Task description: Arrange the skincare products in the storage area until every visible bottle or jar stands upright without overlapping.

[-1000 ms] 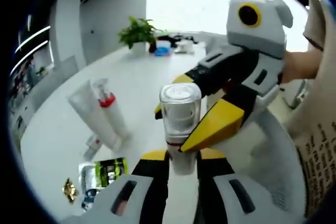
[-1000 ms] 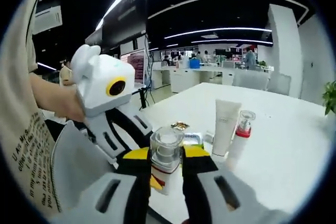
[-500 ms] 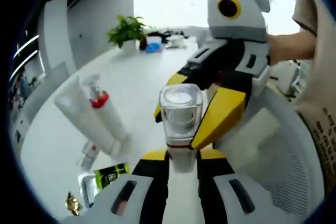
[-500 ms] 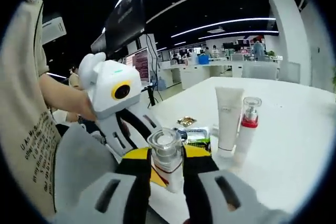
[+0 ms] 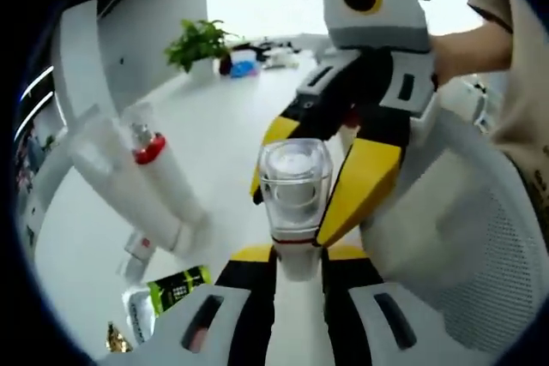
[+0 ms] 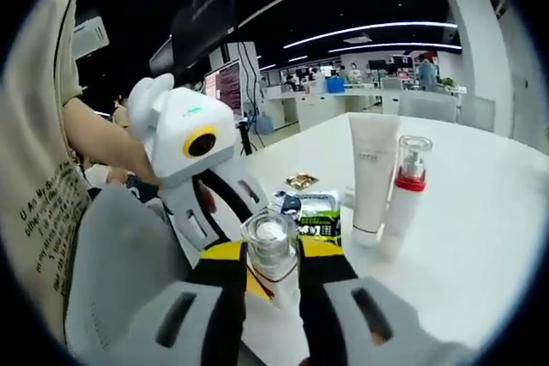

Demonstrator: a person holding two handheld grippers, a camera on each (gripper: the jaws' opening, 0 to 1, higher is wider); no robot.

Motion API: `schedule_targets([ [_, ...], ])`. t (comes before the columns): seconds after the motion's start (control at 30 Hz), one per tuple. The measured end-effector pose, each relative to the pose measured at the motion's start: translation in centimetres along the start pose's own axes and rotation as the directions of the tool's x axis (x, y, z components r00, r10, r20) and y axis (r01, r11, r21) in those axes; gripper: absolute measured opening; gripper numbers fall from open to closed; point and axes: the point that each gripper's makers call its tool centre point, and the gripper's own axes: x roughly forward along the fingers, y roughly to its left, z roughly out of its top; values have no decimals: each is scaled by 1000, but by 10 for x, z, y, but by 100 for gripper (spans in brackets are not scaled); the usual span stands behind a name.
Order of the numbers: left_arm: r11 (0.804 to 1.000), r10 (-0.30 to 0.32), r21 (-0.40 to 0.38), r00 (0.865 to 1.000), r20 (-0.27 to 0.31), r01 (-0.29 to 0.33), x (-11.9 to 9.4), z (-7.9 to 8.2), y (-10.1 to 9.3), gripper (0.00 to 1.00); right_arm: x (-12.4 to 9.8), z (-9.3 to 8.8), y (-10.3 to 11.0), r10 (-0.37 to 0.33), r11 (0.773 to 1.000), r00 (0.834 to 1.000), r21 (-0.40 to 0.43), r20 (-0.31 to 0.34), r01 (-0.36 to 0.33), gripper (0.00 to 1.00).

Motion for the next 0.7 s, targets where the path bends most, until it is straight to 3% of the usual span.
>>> schedule_targets([
  [0.7, 1000, -15, 7, 1000, -27, 15, 26, -20, 7, 16, 15, -31, -16, -44, 998, 994, -47, -104, 40, 22],
])
